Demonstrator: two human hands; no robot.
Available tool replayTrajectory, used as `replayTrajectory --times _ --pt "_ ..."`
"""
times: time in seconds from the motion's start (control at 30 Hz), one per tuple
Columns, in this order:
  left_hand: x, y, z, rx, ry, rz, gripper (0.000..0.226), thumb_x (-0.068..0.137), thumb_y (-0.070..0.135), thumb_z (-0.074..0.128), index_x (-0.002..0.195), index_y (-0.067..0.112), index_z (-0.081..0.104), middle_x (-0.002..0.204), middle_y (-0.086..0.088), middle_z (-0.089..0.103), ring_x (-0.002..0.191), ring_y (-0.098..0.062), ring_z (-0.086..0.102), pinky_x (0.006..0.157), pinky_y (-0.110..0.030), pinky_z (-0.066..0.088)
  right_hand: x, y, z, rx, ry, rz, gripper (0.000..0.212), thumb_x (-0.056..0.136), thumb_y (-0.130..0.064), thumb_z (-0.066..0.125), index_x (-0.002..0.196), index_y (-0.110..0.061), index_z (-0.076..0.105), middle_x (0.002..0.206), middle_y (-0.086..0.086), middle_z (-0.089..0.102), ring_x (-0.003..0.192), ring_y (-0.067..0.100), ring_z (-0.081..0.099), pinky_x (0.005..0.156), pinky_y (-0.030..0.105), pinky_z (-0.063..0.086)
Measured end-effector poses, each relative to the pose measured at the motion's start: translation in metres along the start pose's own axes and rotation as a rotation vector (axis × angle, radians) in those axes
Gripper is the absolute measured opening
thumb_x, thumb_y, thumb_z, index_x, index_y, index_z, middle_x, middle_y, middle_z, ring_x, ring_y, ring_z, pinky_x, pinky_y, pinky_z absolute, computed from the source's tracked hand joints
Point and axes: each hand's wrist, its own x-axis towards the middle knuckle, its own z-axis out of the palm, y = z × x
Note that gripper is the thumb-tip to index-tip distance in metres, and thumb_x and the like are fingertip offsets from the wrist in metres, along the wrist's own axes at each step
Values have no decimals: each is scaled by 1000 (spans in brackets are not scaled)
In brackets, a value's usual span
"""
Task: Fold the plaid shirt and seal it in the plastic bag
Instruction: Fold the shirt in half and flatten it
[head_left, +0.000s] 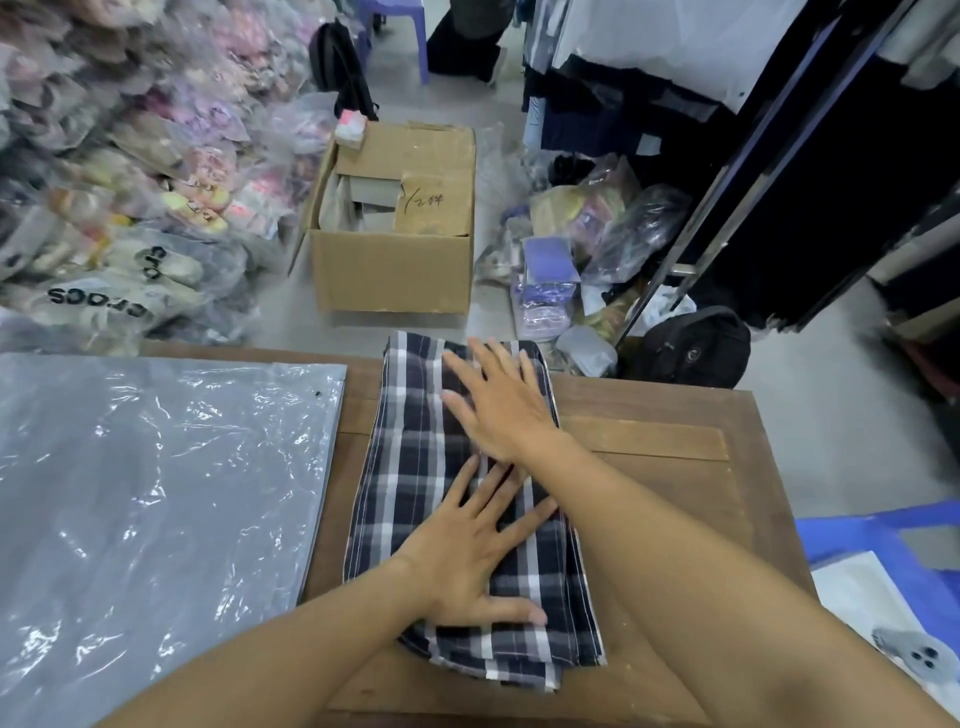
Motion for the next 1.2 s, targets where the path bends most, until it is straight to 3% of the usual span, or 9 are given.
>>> replayTrajectory --times 0.13,0.23,0.33,0.53,0.8,0.9,1.0,1.07,1.2 --pt "-1 -14 -9 -88 82 -21 81 97 68 24 159 20 4 167 -15 9 154 -28 1 125 -48 -2 -54 17 -12 145 394 373 45 95 -43 56 132 -18 50 136 11 46 125 31 40 102 46 40" --pt "-4 -36 -17 26 166 -74 73 99 62 26 154 14 31 163 -15 25 152 -31 13 125 -49 5 -83 41 -10 447 189 679 70 86 -57 65 134 -12 42 138 11 46 124 30 47 98 41 43" --pt "-8 -57 -17 29 150 -232 78 96 67 25 157 18 21 166 -14 12 154 -33 0 125 -49 0 -97 47 -3 631 -4 780 105 61 -76 72 139 -15 38 134 7 58 117 29 61 94 49 55" --pt "-11 -43 -16 -4 40 -332 89 90 78 17 159 25 2 168 -9 -5 153 -31 -10 124 -49 -2 -103 49 8 811 -40 625 38 83 -21 79 107 -30 51 110 2 73 96 22 72 87 49 59" --pt "-21 30 -25 37 -29 -246 92 89 80 7 159 19 10 160 -16 25 142 -34 26 112 -49 24 -110 87 -55 286 -316 291 44 89 -8 63 115 -43 55 130 -5 63 119 23 59 104 43 47" --pt "-20 51 -26 -57 -61 -190 82 96 71 16 157 16 20 158 -15 29 142 -33 27 115 -47 24 -103 91 -71 59 -454 303 59 94 -5 59 141 -40 48 145 -3 53 131 28 50 111 42 39" --pt "-24 49 -27 -262 65 -180 59 102 54 36 145 15 45 146 -7 44 133 -25 39 113 -41 32 -92 69 -76 -172 -461 267 59 93 -3 55 145 -28 46 145 5 53 129 32 49 108 46 42" --pt "-32 38 -28 -291 265 -217 38 101 38 46 128 14 58 127 -2 56 114 -20 50 101 -37 44 -82 41 -75 -306 -277 208 49 91 -10 55 139 -17 45 137 11 50 124 34 45 100 46 45" --pt "-70 -9 -32 -240 549 -664 12 92 19 54 97 10 58 97 -7 58 89 -30 57 73 -44 50 -57 -18 -59 -206 -130 -170 53 87 -18 61 138 -19 47 137 8 49 127 29 40 104 44 38"
